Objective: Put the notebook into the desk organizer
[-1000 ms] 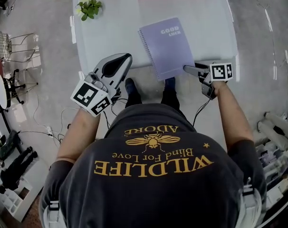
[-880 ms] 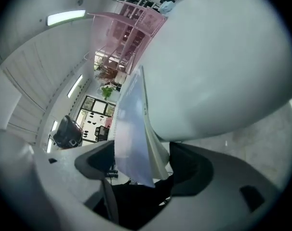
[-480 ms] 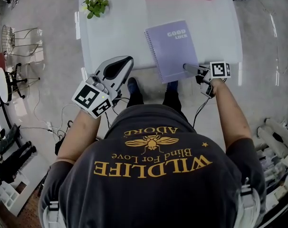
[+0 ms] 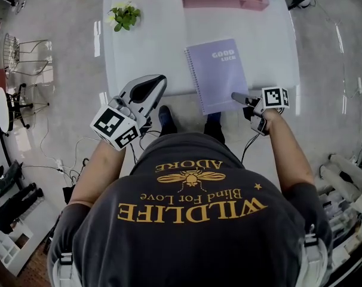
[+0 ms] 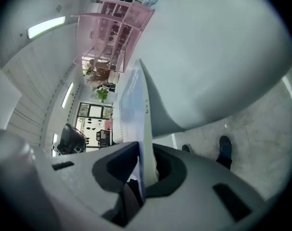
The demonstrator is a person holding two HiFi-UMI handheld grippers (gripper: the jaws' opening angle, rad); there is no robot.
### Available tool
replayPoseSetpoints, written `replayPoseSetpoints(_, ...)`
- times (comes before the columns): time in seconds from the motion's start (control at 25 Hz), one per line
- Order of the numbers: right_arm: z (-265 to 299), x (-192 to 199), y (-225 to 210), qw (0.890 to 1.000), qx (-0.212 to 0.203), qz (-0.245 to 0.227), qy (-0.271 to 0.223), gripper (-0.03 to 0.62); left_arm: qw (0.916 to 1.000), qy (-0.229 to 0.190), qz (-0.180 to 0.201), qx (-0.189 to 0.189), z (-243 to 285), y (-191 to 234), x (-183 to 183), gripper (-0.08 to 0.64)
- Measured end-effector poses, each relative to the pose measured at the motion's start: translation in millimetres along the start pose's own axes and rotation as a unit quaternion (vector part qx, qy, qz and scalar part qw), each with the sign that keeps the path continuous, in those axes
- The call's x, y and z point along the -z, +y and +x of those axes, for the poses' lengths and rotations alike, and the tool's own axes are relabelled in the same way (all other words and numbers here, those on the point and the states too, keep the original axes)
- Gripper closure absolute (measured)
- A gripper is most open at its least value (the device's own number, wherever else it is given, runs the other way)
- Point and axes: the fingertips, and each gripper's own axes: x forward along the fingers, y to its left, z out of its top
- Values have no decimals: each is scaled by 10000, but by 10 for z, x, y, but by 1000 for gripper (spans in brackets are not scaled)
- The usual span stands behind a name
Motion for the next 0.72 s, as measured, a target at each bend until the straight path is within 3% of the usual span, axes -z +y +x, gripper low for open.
replayPoseSetpoints(0.2,-129,-38,365,9971,39,-756,-57,560,9999,-106,96,32,-11,-10,-154,560)
replayPoseSetpoints(0.44,-366,-228,972,9808,84,-1938,-193,561,9992,-326,224,44,-57,-15,-408,560)
replayPoseSetpoints(0.72,-814,-774,1835,9625,-103,-2568,-873,561,9973,-614,392,31,-87,36,-828,560)
